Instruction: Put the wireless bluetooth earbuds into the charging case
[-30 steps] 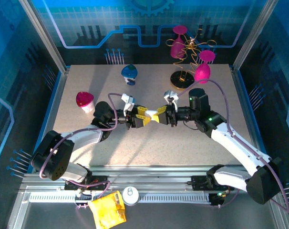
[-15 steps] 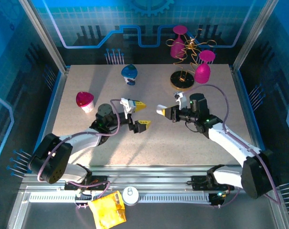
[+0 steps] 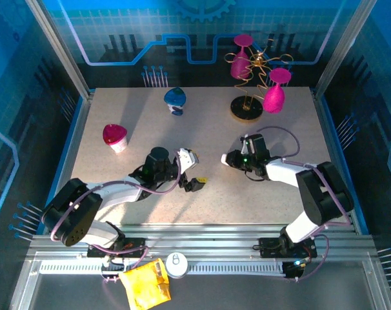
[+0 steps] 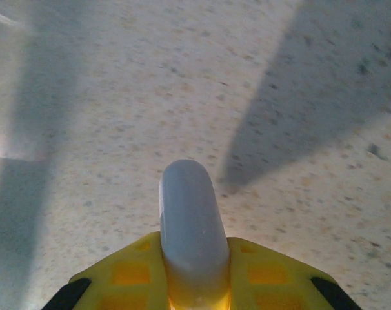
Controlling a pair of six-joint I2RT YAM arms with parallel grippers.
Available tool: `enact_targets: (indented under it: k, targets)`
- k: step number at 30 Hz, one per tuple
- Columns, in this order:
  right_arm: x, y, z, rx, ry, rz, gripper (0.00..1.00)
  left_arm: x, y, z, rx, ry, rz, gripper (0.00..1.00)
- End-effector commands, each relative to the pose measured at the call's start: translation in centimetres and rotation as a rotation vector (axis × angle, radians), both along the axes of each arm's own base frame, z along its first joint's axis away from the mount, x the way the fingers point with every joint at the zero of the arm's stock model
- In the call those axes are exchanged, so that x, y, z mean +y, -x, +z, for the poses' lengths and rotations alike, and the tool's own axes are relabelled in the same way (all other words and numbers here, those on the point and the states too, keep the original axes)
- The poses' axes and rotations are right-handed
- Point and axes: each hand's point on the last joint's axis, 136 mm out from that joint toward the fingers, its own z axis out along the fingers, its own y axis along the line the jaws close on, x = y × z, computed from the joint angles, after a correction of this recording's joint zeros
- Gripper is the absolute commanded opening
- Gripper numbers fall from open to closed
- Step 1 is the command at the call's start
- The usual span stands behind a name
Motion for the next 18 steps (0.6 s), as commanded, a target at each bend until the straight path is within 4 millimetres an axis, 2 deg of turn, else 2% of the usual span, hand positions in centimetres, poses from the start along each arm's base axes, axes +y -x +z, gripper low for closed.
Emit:
enact_targets:
  k: [1, 3, 5, 10, 12, 16, 18]
  targets:
    - [-1.3, -1.1, -0.9, 0.006, -0.037, -0.103, 0.19, -0.3, -0.4, 0.2, -0.042, -0.035, -0.004, 0.99]
    - [-1.6, -1.3, -1.2, 0.006, -0.052, -0.122, 0.26, -0.2, -0.6, 0.3, -0.037, -0.030, 0.009, 0.99]
    - [-2.0, -1.3, -1.2, 0.000, -0.053, -0.135, 0.38, 0.0, -1.1, 0.3, -0.019, -0.025, 0.046, 0.99]
    - [-3.5, -1.0, -0.1, -0.035, 0.020, -0.143, 0.64, 0.9, -2.8, 0.8, 0.019, 0.006, 0.143, 0.99]
    - [-4.2, -0.9, 0.9, -0.070, 0.073, -0.134, 0.74, 2.0, -3.7, 1.3, 0.033, 0.041, 0.194, 0.99]
    - [-5.9, -0.9, 4.7, -0.223, 0.204, -0.093, 0.95, 5.0, -5.5, 2.4, -0.007, 0.066, 0.336, 0.99]
    - [-7.0, -0.8, 6.8, -0.303, 0.289, -0.073, 0.98, 7.0, -6.3, 2.6, -0.038, 0.054, 0.431, 0.99]
